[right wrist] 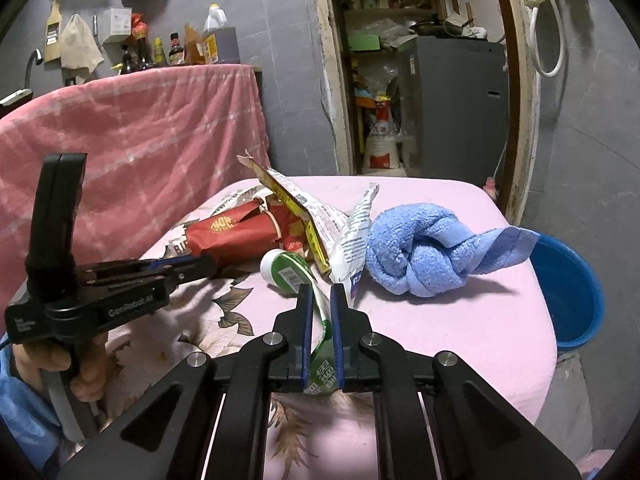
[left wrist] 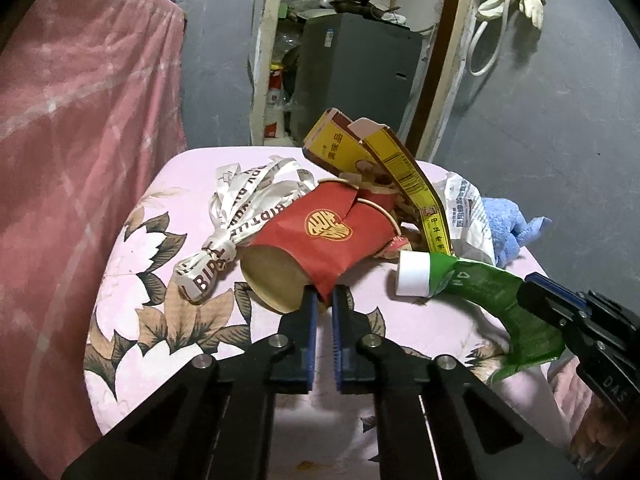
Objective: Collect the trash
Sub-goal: 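Grasp the red paper cup with the left tool while the right tool grasps the green-white tube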
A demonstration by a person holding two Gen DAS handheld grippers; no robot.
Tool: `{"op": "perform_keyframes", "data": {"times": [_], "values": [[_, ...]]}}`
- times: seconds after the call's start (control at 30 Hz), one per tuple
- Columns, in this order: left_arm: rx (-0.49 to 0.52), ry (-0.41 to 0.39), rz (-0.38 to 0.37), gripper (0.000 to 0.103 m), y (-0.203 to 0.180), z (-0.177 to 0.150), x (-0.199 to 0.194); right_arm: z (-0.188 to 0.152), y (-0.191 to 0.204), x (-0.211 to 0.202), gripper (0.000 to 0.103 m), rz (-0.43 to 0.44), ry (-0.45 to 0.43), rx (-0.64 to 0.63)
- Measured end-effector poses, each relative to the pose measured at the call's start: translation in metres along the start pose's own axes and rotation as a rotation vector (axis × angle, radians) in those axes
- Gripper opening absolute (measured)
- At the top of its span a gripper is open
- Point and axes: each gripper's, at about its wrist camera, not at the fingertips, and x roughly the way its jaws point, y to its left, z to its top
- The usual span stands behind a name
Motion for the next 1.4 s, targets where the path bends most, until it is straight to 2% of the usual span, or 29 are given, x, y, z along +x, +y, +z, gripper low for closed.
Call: {"op": "perform_keyframes", "data": {"times": [0.33,0.67,0.83,0.9,1.03,1.13,1.23,1.4], "values": [[-0.054,-0.058,0.036,0.002,-0.003,-0.006,-0.016,-0.003,0.001,-0.012,0.006,-0.006,-0.046,-0.009],[-0.125,-0.093,0.085,0.002,-0.023,-0.027,-0.042,-0.005,0.006,-0.026,0.004,-0.026,-0.109,-0.036],[-0.135,-0.086,0.114,0.002,-0.033,-0.034,-0.047,-0.007,0.005,-0.026,0.003,-0.005,-0.060,-0.044],[-0.153,-0.080,0.129,0.002,-0.028,-0.035,-0.047,-0.008,0.006,-0.022,0.003,0.014,-0.016,-0.052],[-0.188,-0.082,0.140,0.002,-0.021,-0.034,-0.047,-0.008,0.007,-0.017,0.005,0.024,0.013,-0.083],[-0.193,-0.081,0.141,0.002,-0.019,-0.034,-0.047,-0.005,0.010,-0.011,0.009,0.040,0.035,-0.106],[-0.199,-0.082,0.144,0.002,-0.017,-0.034,-0.047,-0.004,0.012,-0.003,0.020,0.048,0.059,-0.117],[-0.210,-0.085,0.142,0.002,-0.014,-0.034,-0.048,-0.006,0.009,0.012,0.021,0.009,0.128,-0.110]]}}
